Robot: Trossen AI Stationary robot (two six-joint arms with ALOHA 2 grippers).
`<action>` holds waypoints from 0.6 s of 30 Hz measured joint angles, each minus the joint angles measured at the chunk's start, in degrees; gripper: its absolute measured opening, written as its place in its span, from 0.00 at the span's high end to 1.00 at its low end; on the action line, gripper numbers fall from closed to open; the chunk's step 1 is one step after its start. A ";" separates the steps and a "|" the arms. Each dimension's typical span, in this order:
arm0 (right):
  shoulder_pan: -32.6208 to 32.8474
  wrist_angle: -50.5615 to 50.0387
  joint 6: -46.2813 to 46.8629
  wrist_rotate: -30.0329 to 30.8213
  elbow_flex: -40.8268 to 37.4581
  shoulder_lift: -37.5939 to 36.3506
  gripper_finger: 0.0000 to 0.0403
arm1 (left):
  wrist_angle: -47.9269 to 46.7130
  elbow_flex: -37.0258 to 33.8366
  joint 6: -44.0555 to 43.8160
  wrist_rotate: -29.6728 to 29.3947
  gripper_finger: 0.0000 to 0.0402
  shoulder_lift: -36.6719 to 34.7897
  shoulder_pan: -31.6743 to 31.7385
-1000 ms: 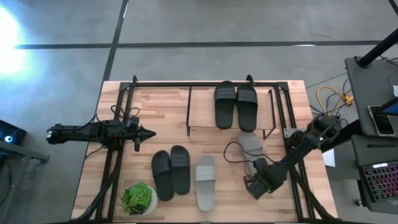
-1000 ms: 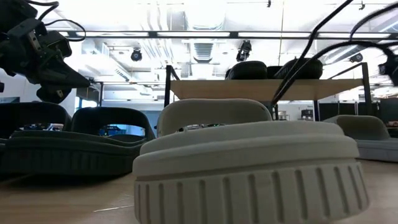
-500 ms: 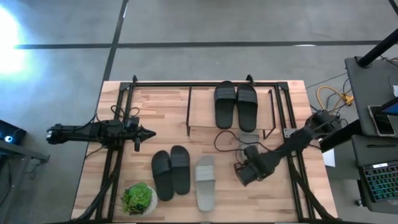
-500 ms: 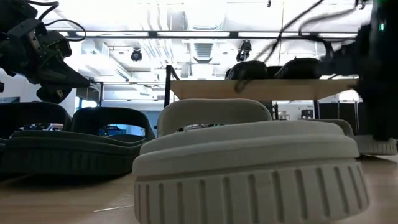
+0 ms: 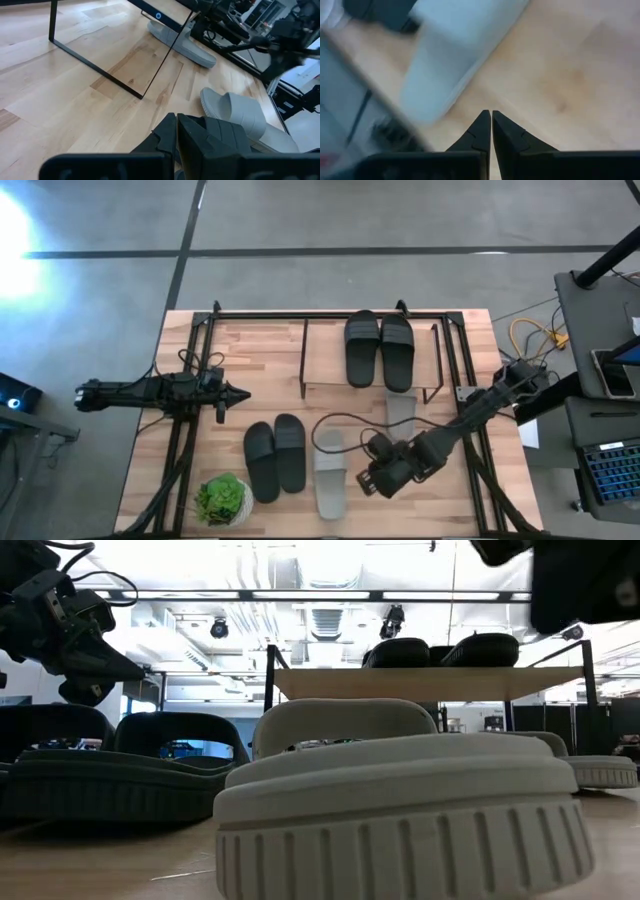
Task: Pick and place slides into the shelf
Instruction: Put the right gray slide under the shelf
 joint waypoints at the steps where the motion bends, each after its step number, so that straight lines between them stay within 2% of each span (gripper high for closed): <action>1: -0.18 -1.80 1.35 2.67 0.33 0.70 0.98 | -0.01 0.00 0.01 0.00 1.00 0.00 0.01; 4: -1.83 -2.79 2.57 5.51 1.64 2.68 0.98 | 0.01 0.00 0.01 -0.01 1.00 0.00 0.00; 8: -4.03 -3.95 -6.31 4.24 6.43 6.22 0.98 | 0.01 0.01 -0.01 0.00 1.00 -0.01 -0.01; 10: -5.51 -12.26 -5.62 5.17 9.67 8.33 0.98 | 0.00 0.00 0.01 0.00 1.00 -0.02 0.01; 14: -9.62 -31.74 2.52 5.84 14.33 12.55 0.98 | 0.01 0.01 0.00 0.00 1.00 0.00 0.01; 18: -10.61 -36.95 2.44 6.32 18.27 15.16 0.98 | 0.01 0.02 0.01 0.00 1.00 0.00 0.00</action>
